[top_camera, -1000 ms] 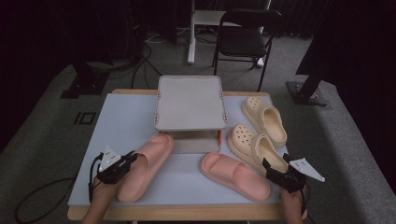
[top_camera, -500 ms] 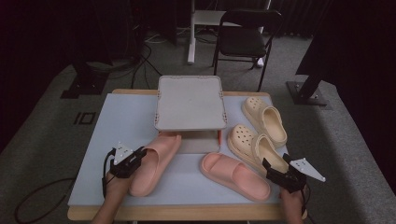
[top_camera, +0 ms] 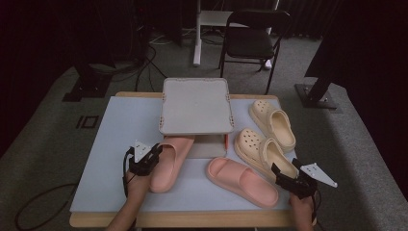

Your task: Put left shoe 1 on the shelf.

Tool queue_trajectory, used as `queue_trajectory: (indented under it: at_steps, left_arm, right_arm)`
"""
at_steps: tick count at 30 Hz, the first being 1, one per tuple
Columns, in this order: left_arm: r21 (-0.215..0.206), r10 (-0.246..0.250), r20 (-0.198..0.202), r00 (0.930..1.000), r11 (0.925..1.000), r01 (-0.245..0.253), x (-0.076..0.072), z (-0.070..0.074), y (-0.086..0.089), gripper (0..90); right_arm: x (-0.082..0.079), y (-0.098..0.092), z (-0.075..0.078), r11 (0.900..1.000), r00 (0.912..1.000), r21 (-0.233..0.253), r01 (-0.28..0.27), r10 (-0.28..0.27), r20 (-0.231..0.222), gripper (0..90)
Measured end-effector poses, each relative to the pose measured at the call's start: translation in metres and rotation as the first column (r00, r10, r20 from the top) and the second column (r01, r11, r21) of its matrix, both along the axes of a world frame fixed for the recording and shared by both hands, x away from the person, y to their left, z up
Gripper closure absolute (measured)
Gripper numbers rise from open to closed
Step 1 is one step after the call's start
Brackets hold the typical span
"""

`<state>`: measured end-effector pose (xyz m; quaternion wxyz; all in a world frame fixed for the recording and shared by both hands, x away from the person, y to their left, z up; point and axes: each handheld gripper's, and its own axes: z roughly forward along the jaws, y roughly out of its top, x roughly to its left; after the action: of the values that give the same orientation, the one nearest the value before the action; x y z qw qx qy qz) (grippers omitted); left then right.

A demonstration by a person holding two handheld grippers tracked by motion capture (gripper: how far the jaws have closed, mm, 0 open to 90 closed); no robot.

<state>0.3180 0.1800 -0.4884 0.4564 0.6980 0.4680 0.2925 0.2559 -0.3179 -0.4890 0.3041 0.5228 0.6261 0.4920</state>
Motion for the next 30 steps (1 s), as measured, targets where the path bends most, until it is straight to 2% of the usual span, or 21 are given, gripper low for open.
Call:
queue_trajectory:
  at_steps: [6, 12, 14, 15, 17, 20, 21, 24, 25, 27, 30]
  left_arm:
    - [-0.03, 0.062, 0.006, 0.9981, 0.9977, -0.061, 0.006, -0.002, -0.013, 81.9]
    - [-0.041, 0.132, -0.023, 0.9909, 0.9902, -0.133, 0.016, -0.006, -0.03, 81.5]
    - [-0.043, 0.142, -0.029, 0.9894, 0.9887, -0.143, 0.017, -0.007, -0.031, 81.4]
    - [-0.052, 0.182, -0.034, 0.9827, 0.9816, -0.184, 0.019, -0.009, -0.035, 80.9]
    - [-0.065, 0.204, -0.041, 0.9781, 0.9763, -0.206, 0.021, -0.011, -0.037, 79.6]
    - [-0.062, 0.198, -0.043, 0.9793, 0.9778, -0.2, 0.022, -0.013, -0.04, 74.0]
    - [-0.043, 0.184, -0.048, 0.9818, 0.9816, -0.186, 0.023, -0.015, -0.042, 74.0]
    - [-0.045, 0.165, -0.045, 0.9852, 0.9848, -0.167, 0.023, -0.016, -0.045, 69.8]
    - [-0.058, 0.155, -0.052, 0.9865, 0.9857, -0.158, 0.023, -0.015, -0.044, 67.7]
    - [-0.057, 0.142, -0.056, 0.9883, 0.9878, -0.145, 0.022, -0.011, -0.043, 60.2]
    - [-0.08, 0.097, -0.066, 0.9931, 0.9916, -0.102, 0.018, -0.005, -0.041, 55.9]
  right_arm:
    - [0.001, -0.001, -0.001, 1.0, 1.0, 0.003, -0.007, 0.007, -0.003, 11.1]
    - [0.002, -0.002, -0.001, 1.0, 0.9999, 0.007, -0.013, 0.013, -0.001, 11.1]
    - [0.002, -0.003, -0.001, 1.0, 0.9999, 0.01, -0.013, 0.013, -0.001, 11.1]
    - [0.001, -0.003, -0.001, 1.0, 0.9999, 0.016, -0.013, 0.013, -0.002, 11.1]
    - [0.001, -0.004, -0.001, 1.0, 0.9999, 0.017, -0.014, 0.014, -0.001, 11.1]
    - [0.001, -0.004, -0.001, 1.0, 0.9999, 0.018, -0.017, 0.017, -0.001, 11.1]
    - [0.001, -0.004, -0.001, 1.0, 0.9999, 0.017, -0.017, 0.017, -0.001, 11.1]
    - [0.002, -0.004, -0.001, 1.0, 0.9998, 0.015, -0.019, 0.019, -0.001, 11.1]
    - [0.002, -0.004, -0.001, 1.0, 0.9998, 0.015, -0.019, 0.019, -0.001, 11.1]
    - [0.002, -0.004, -0.001, 1.0, 0.9998, 0.014, -0.019, 0.019, -0.001, 11.1]
    - [0.002, -0.004, -0.001, 1.0, 0.9998, 0.013, -0.02, 0.02, -0.002, 11.1]
